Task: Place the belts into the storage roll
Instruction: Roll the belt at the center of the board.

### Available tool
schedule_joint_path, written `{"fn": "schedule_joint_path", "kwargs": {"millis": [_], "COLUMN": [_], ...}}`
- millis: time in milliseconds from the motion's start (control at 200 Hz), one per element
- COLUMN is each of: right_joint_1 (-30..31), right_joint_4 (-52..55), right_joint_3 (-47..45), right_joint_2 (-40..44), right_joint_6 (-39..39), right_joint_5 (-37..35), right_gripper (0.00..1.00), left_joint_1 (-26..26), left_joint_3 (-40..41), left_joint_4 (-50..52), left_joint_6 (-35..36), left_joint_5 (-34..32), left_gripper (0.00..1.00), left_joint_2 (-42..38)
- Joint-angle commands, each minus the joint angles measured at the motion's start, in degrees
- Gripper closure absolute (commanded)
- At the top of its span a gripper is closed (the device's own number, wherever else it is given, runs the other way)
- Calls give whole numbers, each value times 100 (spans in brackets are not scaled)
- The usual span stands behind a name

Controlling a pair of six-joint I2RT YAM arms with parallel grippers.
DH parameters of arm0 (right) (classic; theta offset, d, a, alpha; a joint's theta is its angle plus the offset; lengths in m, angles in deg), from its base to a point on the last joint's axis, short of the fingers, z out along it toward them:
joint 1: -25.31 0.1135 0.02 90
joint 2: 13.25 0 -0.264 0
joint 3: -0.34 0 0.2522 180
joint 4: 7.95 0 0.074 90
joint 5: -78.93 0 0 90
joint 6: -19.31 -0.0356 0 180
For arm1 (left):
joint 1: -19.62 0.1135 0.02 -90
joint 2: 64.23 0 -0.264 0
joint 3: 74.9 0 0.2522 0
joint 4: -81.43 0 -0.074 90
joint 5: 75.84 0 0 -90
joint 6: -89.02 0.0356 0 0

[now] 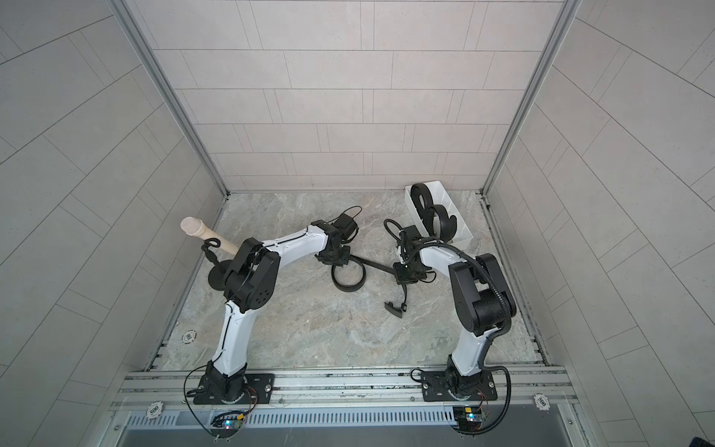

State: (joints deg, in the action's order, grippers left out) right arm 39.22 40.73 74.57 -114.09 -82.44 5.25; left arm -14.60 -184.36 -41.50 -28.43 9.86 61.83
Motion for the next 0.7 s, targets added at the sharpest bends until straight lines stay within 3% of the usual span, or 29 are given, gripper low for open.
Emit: {"fn": "schedule_joint_path", "kwargs": {"millis": [0,175,426,561,696], "right_joint_1": [-348,-15,1808,2570,2550], "right_joint_4": [1449,1220,-86,-747,-477], "right_joint_3": [-242,-480,-622,135,827], "right_joint_2": [102,287,323,-29,-70], "right_joint_6": [-71,-327,-1845,-2361,-2252], "right_joint_5": [-1035,-273,479,817,961], "right_gripper": [96,95,92,75,55], "left_joint_1": [499,242,-158,-173,-173], "left_joint_3": [227,180,-219,-230,-221], "left_joint_4": [816,708,566,543,523], "left_joint_6": [-316,-659,-1193,-1173,-1096], "left_joint_5": [-1364,-1346,-1146,-1060,-1017], "left_gripper": [76,91,97,98,98], "left_joint_2": [270,288,496,506,493]}}
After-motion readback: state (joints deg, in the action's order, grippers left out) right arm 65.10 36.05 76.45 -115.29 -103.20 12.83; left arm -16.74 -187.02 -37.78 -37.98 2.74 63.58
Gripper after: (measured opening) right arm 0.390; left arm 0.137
